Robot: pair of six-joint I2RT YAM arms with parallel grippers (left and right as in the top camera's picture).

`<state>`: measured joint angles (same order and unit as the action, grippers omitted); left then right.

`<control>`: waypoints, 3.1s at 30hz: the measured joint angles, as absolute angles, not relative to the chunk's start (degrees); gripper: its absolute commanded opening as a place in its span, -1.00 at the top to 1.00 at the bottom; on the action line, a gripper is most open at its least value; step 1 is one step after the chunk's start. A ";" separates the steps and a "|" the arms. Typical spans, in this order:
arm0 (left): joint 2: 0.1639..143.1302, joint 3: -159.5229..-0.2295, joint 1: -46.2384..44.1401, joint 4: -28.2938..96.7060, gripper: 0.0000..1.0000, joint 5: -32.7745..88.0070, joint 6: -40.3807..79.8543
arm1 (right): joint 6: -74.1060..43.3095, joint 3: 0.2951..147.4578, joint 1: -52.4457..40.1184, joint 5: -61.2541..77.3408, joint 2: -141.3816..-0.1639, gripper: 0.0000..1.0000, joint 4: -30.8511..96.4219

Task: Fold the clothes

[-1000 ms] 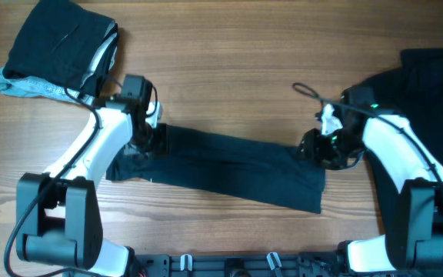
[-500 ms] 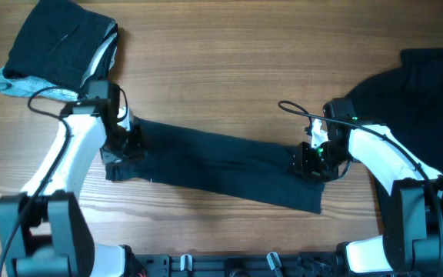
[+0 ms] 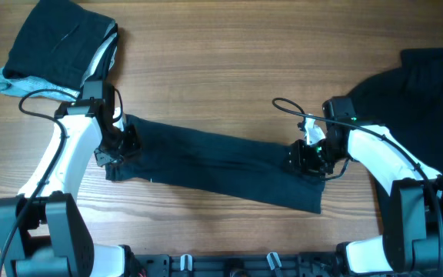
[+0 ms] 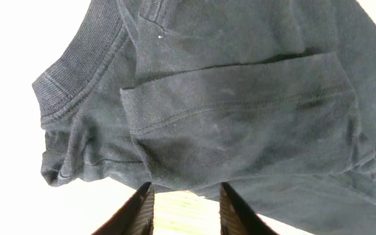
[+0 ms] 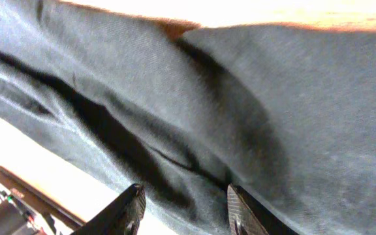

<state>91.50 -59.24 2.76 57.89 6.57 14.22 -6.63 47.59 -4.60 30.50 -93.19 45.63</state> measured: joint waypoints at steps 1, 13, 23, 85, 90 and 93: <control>91.50 -59.24 2.76 57.93 0.92 6.50 14.02 | -6.98 47.24 -4.84 30.65 -93.19 0.62 46.22; 90.94 -59.24 2.76 60.10 0.72 6.31 14.06 | -13.47 46.52 8.95 28.53 -79.64 -0.66 50.78; 77.54 -62.70 2.76 62.06 0.16 6.28 14.06 | -17.85 40.16 9.76 22.72 -88.36 -0.08 47.05; 76.49 -62.74 2.76 61.08 0.00 6.28 14.06 | -30.89 58.54 -29.54 24.69 -92.53 0.75 39.44; 76.49 -62.74 2.76 60.97 0.00 6.28 14.06 | -34.79 58.57 -22.44 19.40 -90.65 0.91 46.00; 76.49 -62.74 2.76 60.80 -0.02 6.28 14.06 | -39.44 58.37 -22.52 18.39 -93.76 0.92 46.26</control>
